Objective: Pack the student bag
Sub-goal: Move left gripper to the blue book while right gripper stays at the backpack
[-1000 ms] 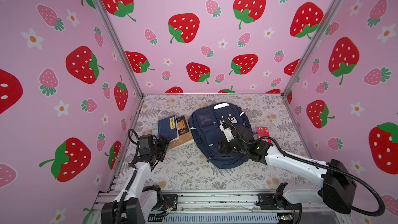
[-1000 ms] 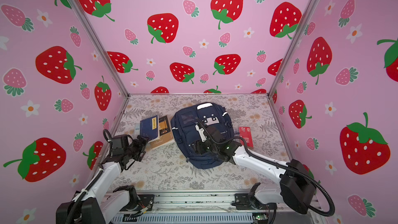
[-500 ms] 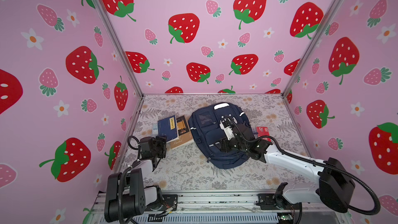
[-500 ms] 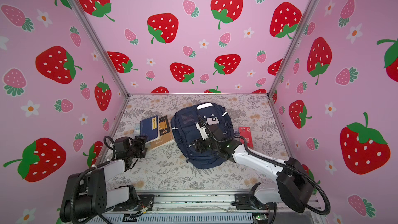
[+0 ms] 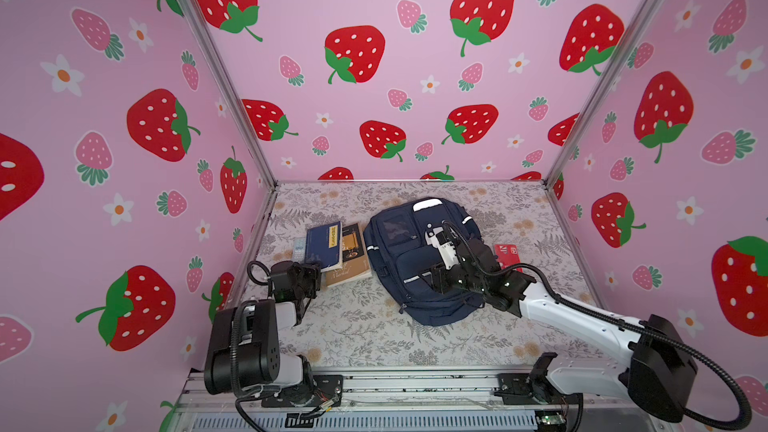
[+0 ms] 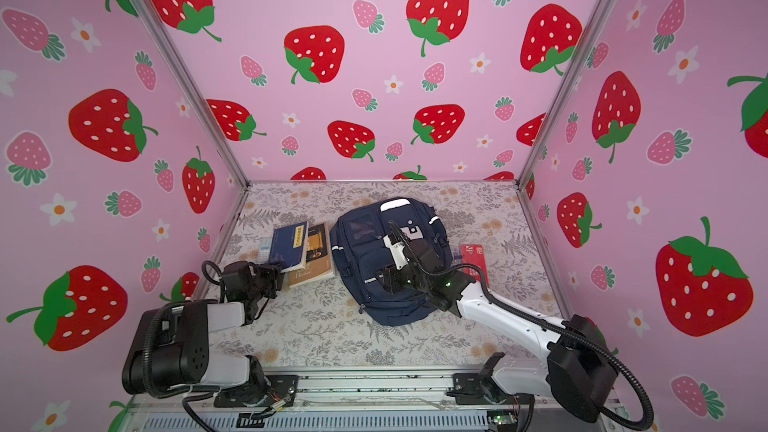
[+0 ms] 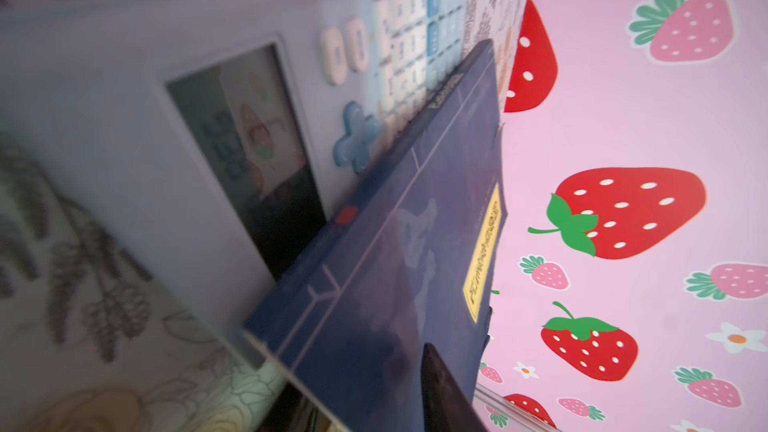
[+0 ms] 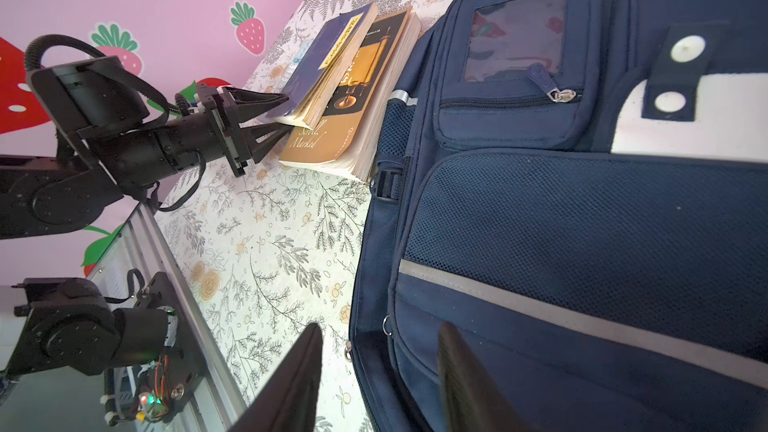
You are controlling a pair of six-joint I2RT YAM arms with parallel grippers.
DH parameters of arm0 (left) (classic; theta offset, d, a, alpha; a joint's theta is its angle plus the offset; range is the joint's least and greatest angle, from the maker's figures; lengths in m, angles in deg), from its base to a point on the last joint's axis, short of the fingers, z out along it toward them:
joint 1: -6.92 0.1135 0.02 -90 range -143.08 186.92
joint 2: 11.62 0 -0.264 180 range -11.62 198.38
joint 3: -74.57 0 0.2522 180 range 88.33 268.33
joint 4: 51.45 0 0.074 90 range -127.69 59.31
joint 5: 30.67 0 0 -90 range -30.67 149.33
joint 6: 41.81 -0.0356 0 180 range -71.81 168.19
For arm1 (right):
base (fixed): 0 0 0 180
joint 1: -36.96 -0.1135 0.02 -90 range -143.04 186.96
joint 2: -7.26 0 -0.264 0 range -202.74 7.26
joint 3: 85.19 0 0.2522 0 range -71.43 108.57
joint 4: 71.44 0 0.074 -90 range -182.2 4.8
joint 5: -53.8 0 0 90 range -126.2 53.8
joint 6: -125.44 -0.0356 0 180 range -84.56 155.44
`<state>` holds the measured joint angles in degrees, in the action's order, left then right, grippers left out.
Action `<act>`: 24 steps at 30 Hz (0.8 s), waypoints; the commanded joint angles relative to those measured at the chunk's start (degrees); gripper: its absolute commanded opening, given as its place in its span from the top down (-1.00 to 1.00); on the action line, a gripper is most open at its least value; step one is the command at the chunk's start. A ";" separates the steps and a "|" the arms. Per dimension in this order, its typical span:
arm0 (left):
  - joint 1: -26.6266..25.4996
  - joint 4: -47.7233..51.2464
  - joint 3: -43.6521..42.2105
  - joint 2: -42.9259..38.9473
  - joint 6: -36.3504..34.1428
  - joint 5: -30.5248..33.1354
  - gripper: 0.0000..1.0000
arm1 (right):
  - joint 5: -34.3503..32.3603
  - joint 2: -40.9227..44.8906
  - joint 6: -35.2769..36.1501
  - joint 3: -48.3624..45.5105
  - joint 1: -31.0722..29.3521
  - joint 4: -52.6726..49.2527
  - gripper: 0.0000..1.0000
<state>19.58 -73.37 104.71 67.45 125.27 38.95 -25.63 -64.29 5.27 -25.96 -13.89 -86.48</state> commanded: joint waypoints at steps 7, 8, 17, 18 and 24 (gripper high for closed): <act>0.21 18.53 6.01 -15.90 -8.92 2.41 1.00 | 0.21 -0.08 0.38 2.81 0.21 -3.21 0.29; 0.22 19.95 6.89 -17.21 -9.66 2.30 1.00 | 0.36 -0.09 0.30 3.39 0.21 -3.57 0.29; 0.00 34.69 12.08 -26.43 -13.46 4.80 0.46 | 2.60 -1.14 -2.33 8.31 -0.77 -3.06 -0.02; 0.06 32.79 10.78 -25.94 -11.81 3.93 0.04 | 2.45 -1.22 -2.64 8.33 -1.06 -2.80 -0.02; 0.27 12.25 4.03 -12.87 1.34 -4.24 -0.60 | 1.98 -1.27 -5.11 6.47 -2.69 -0.51 -0.09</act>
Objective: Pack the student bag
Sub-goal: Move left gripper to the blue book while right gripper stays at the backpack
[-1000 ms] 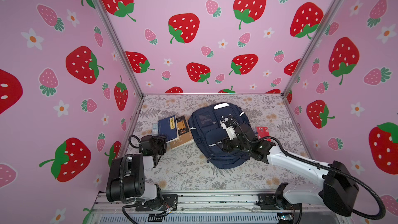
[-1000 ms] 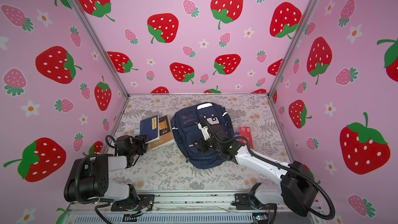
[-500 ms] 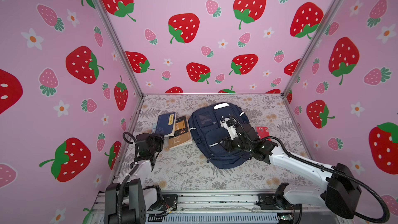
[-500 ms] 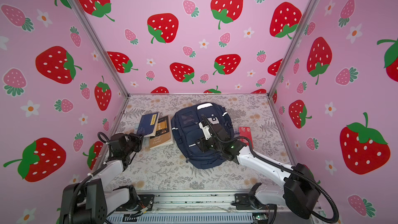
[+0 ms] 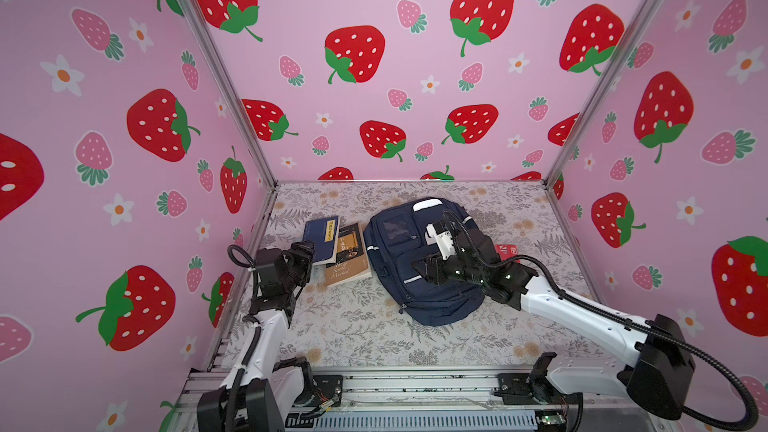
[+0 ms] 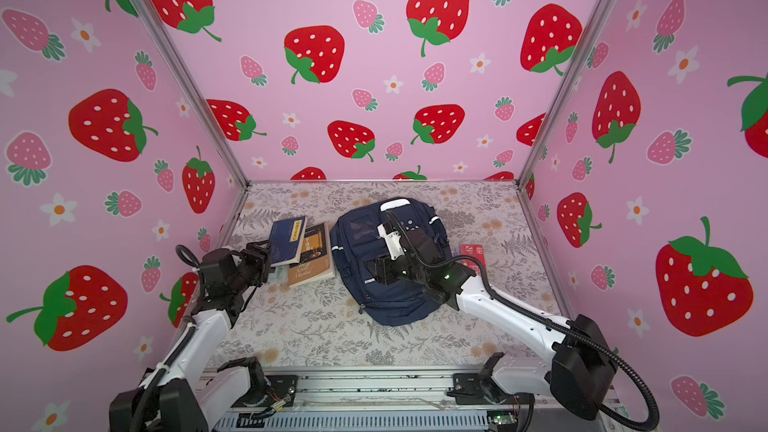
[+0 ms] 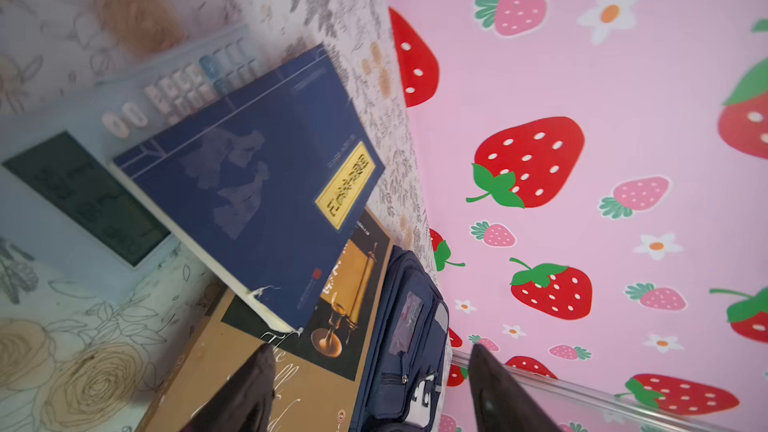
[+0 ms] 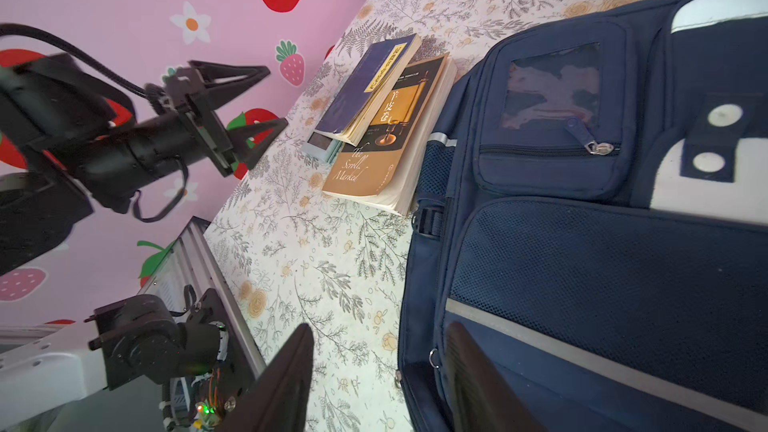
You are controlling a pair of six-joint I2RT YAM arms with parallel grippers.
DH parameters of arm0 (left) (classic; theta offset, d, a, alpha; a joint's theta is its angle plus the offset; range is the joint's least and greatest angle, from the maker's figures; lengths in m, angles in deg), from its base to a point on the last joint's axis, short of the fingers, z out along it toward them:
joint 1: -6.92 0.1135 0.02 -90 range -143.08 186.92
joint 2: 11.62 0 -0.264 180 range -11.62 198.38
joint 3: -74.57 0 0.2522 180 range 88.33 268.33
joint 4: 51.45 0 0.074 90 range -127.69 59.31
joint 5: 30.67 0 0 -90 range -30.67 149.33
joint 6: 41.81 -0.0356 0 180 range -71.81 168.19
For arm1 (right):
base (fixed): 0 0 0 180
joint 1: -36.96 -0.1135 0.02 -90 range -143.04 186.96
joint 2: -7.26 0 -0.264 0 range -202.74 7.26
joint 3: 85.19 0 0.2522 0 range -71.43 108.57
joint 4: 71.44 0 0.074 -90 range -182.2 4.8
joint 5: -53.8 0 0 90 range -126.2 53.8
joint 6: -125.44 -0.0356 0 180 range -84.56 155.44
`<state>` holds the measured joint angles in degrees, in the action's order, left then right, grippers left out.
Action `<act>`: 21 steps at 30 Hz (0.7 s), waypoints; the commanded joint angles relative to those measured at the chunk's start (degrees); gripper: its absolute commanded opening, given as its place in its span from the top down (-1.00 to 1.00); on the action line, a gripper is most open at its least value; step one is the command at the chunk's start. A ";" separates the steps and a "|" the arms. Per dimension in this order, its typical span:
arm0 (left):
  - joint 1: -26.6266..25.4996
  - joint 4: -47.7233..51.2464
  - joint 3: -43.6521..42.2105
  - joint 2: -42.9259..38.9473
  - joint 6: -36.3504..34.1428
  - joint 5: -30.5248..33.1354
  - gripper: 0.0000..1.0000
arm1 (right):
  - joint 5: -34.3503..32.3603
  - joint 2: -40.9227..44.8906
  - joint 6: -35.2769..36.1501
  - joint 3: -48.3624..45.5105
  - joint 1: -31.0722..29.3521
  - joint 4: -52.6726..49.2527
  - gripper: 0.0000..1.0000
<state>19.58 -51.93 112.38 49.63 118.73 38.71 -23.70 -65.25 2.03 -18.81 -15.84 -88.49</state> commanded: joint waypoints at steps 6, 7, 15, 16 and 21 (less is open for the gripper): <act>0.31 -29.27 -6.63 18.16 13.97 -4.79 -0.64 | -0.35 0.82 -2.54 -3.16 -1.14 2.47 -0.09; 0.26 -31.17 -6.74 19.76 14.14 -4.57 -0.64 | -0.45 0.96 -2.45 -3.40 -1.13 2.50 -0.09; 0.38 -38.52 -6.18 27.39 13.64 -0.67 -0.51 | -0.36 0.67 -0.62 -2.79 -1.11 0.51 -0.09; 0.40 -39.01 -5.73 28.61 13.43 -0.48 -0.47 | -0.42 0.71 -0.44 -2.65 -1.07 0.40 -0.09; 0.47 -46.00 -4.53 35.08 14.43 -0.20 -0.34 | -0.52 1.61 -0.43 -2.92 -0.82 0.32 -0.09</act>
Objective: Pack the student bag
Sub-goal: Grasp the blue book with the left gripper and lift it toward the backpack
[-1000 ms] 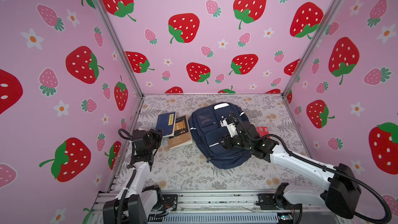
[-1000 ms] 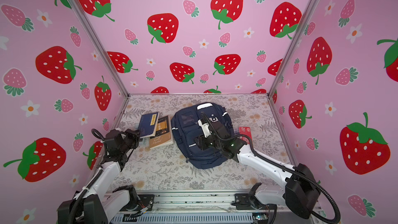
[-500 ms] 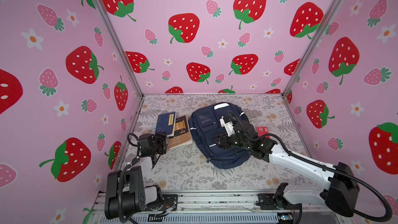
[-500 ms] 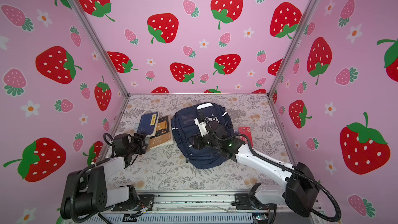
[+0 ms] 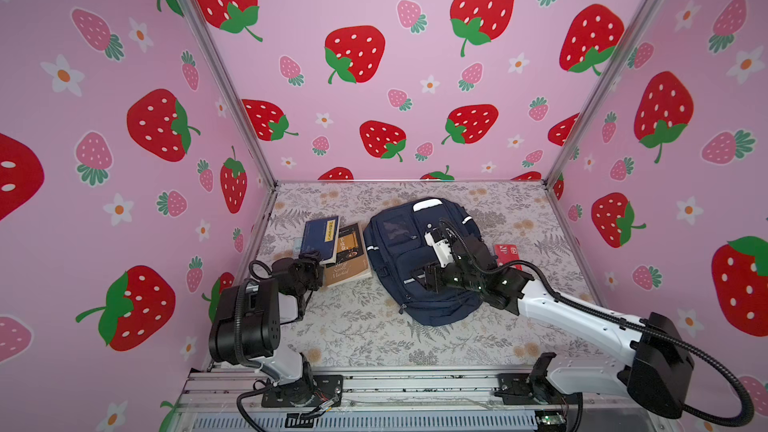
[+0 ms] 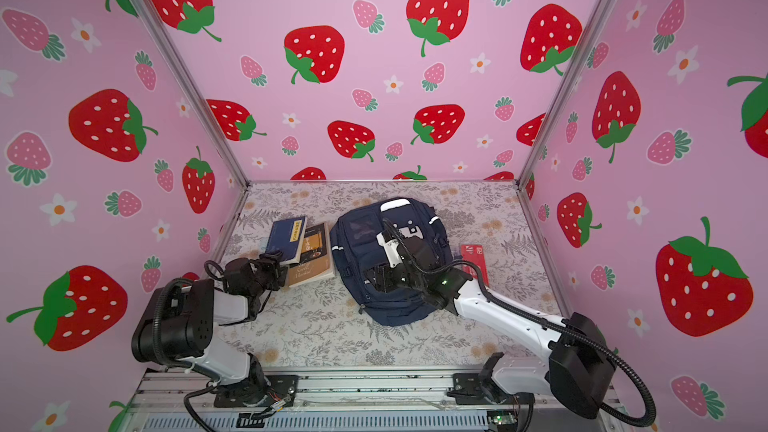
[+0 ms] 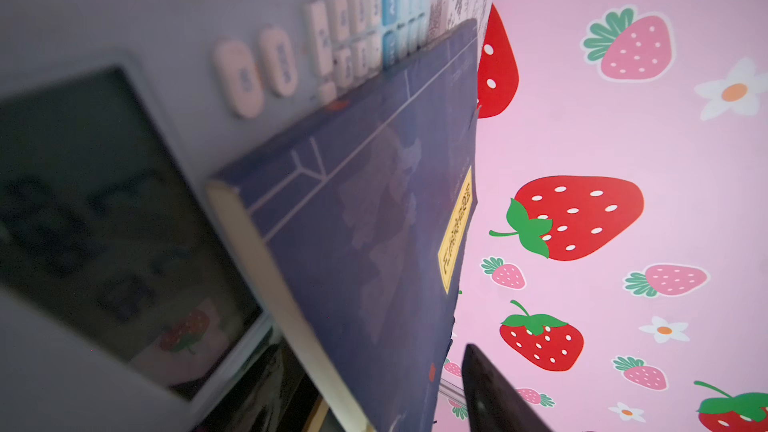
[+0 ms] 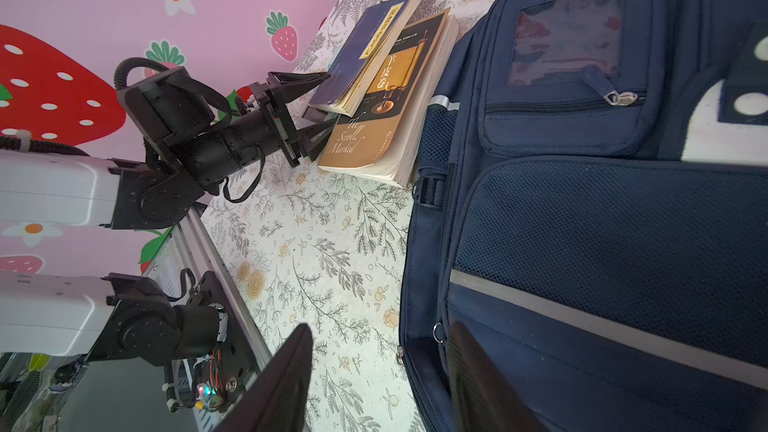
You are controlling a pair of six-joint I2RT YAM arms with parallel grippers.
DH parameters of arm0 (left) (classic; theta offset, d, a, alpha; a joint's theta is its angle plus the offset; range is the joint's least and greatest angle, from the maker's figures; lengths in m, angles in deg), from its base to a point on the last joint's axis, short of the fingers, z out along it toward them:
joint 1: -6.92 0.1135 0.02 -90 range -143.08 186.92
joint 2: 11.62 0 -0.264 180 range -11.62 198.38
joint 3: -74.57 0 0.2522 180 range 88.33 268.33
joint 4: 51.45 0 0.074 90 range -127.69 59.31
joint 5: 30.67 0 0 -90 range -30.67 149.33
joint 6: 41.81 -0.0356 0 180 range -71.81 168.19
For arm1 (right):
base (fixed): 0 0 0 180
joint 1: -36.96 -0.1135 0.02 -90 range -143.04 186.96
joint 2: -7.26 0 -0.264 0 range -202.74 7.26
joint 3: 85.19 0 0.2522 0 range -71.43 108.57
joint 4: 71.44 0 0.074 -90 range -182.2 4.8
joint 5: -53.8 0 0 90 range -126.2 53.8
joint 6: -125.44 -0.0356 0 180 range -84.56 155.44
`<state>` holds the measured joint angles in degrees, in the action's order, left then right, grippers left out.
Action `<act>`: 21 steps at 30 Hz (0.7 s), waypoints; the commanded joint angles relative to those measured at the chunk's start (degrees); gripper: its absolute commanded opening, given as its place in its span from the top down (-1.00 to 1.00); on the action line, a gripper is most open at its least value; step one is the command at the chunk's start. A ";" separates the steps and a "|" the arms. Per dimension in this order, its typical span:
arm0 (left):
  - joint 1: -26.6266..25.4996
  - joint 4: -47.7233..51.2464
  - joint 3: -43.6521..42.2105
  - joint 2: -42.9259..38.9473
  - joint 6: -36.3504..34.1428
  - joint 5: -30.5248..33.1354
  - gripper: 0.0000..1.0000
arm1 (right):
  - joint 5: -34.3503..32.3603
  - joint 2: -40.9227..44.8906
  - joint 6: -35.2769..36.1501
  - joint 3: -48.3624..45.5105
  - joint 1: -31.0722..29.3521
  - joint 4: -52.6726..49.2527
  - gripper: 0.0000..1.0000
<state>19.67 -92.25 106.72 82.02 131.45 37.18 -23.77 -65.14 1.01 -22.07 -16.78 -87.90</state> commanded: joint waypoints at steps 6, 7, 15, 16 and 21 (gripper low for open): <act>0.35 -13.03 1.78 7.94 3.51 -0.27 0.09 | -0.63 1.47 0.03 -0.65 0.30 0.00 -0.08; 0.36 -13.19 1.64 7.97 3.34 -0.40 0.19 | -0.57 1.30 -0.10 -0.76 0.30 -0.03 -0.08; 0.35 -3.86 2.31 0.52 -2.24 -1.33 0.76 | -0.82 0.73 -0.43 0.29 0.30 -0.20 -0.07; 0.39 -1.34 2.60 -1.72 -3.34 -1.16 0.81 | -0.82 0.62 -0.41 0.59 0.31 -0.12 -0.07; 0.24 12.77 5.25 -13.92 -9.12 -0.13 1.00 | -0.30 -0.16 -0.50 2.93 0.33 -0.46 -0.07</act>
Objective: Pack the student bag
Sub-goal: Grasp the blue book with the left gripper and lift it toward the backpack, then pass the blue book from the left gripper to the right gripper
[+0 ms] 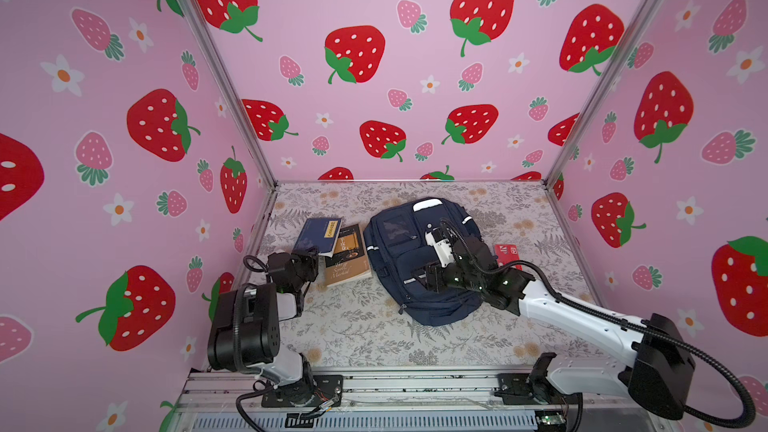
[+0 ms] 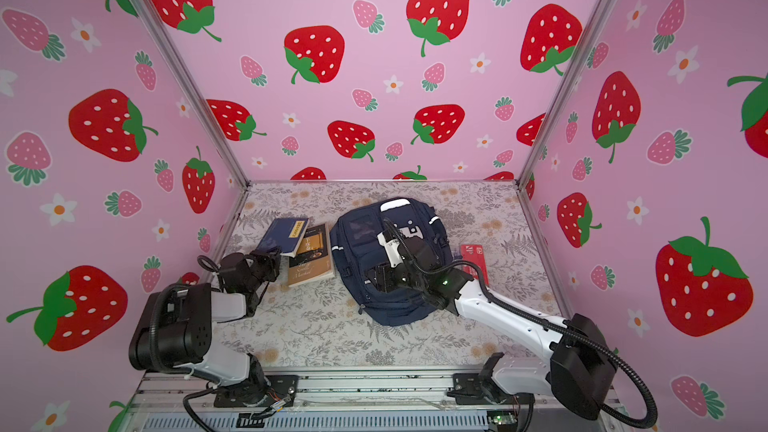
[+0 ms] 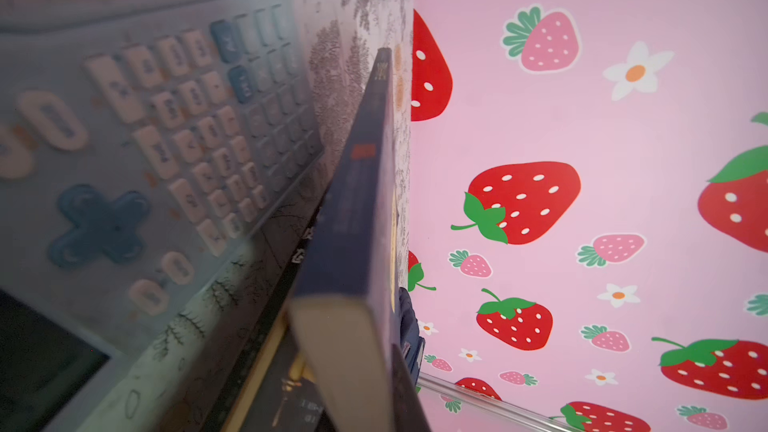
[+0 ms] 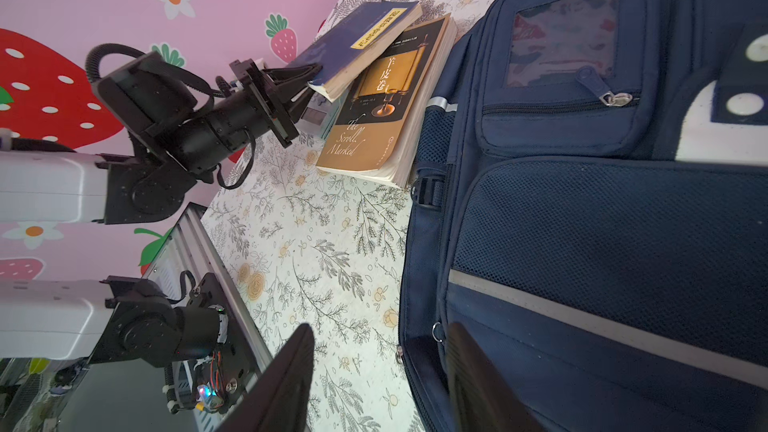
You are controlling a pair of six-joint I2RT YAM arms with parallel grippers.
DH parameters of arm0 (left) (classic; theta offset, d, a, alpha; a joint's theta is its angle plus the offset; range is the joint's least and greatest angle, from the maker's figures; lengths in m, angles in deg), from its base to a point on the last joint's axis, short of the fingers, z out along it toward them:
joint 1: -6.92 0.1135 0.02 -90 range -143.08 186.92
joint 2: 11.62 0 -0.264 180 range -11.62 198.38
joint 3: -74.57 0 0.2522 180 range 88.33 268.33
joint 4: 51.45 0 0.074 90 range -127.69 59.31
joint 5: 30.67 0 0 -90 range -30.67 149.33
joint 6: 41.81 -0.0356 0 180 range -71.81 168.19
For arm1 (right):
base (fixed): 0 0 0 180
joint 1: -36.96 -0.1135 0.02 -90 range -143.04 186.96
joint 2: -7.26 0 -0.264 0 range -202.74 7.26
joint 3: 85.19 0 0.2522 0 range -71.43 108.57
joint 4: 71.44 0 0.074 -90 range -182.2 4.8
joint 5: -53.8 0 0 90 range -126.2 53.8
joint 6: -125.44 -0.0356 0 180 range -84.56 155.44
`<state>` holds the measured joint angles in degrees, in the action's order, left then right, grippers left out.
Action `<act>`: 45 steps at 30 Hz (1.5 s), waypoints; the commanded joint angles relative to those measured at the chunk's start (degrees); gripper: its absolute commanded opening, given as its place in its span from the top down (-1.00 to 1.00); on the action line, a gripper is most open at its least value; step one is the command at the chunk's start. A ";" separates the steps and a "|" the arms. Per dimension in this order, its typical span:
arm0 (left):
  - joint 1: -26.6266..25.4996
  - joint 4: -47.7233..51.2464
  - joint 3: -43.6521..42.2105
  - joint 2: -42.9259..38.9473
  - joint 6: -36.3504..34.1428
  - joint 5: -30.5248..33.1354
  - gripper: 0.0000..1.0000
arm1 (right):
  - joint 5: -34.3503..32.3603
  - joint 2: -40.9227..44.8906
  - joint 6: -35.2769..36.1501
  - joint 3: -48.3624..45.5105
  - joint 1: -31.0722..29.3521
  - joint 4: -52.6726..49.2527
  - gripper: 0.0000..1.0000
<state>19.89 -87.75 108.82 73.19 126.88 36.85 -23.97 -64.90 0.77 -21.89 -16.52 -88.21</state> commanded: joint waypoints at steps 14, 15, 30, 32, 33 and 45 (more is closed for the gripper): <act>-17.21 15.97 6.94 -29.84 -1.26 3.68 1.00 | 8.93 -3.23 -12.48 6.56 0.52 22.91 -0.54; -19.04 15.82 7.42 -30.55 -1.30 3.96 1.00 | 9.69 -3.39 -14.25 6.21 0.92 25.41 -0.76; -40.72 5.73 12.89 -29.00 -1.99 6.84 1.00 | 13.01 -5.79 -31.32 -5.61 7.64 49.60 -0.82; -42.06 4.28 12.93 -28.21 -1.88 6.88 1.00 | 12.32 -5.46 -32.12 -6.60 8.00 52.25 -0.81; -42.76 3.50 12.83 -27.96 -1.88 7.05 1.00 | 12.05 -5.29 -32.74 -7.16 8.32 53.89 -0.81; -47.55 -0.74 9.28 -26.66 -2.58 10.48 1.00 | 9.00 -4.45 -34.67 -7.93 10.82 56.77 -0.32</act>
<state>-27.12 -81.78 118.76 46.99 124.74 45.44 -13.41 -70.78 -32.54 -29.50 -6.46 -33.98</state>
